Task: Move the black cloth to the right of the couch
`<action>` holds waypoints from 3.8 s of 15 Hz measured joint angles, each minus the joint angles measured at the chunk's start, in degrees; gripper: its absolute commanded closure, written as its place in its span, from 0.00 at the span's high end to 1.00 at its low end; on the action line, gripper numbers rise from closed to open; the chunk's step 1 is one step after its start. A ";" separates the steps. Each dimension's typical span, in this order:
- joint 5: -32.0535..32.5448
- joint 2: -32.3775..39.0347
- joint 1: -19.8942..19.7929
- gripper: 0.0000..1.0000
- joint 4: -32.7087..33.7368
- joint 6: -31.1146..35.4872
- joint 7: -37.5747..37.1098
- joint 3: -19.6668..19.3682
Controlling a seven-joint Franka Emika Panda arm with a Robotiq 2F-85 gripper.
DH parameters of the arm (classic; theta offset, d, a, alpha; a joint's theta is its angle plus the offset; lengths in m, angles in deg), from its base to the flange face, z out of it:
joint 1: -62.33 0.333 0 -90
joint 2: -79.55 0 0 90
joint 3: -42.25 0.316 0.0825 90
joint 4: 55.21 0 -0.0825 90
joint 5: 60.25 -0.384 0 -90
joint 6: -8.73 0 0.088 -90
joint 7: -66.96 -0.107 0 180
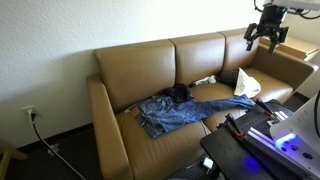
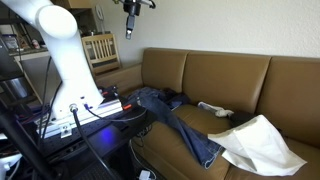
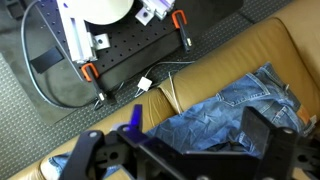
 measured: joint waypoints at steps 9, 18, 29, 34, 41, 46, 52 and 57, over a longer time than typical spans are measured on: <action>-2.72 10.64 1.68 1.00 -1.10 18.27 -11.35 6.71; 20.79 25.51 -0.74 1.00 -2.85 45.33 -33.32 8.26; 1.51 47.06 1.03 1.00 9.09 50.63 -19.74 12.01; -2.04 49.85 3.64 1.00 9.28 51.17 -3.30 10.75; 2.50 66.17 10.68 1.00 19.73 63.39 0.06 1.96; -0.28 78.32 19.15 1.00 29.69 74.04 -6.65 -4.69; -2.77 80.33 21.49 1.00 31.94 74.01 -7.96 -5.42; -0.21 86.91 23.36 1.00 34.81 73.66 -2.96 -8.14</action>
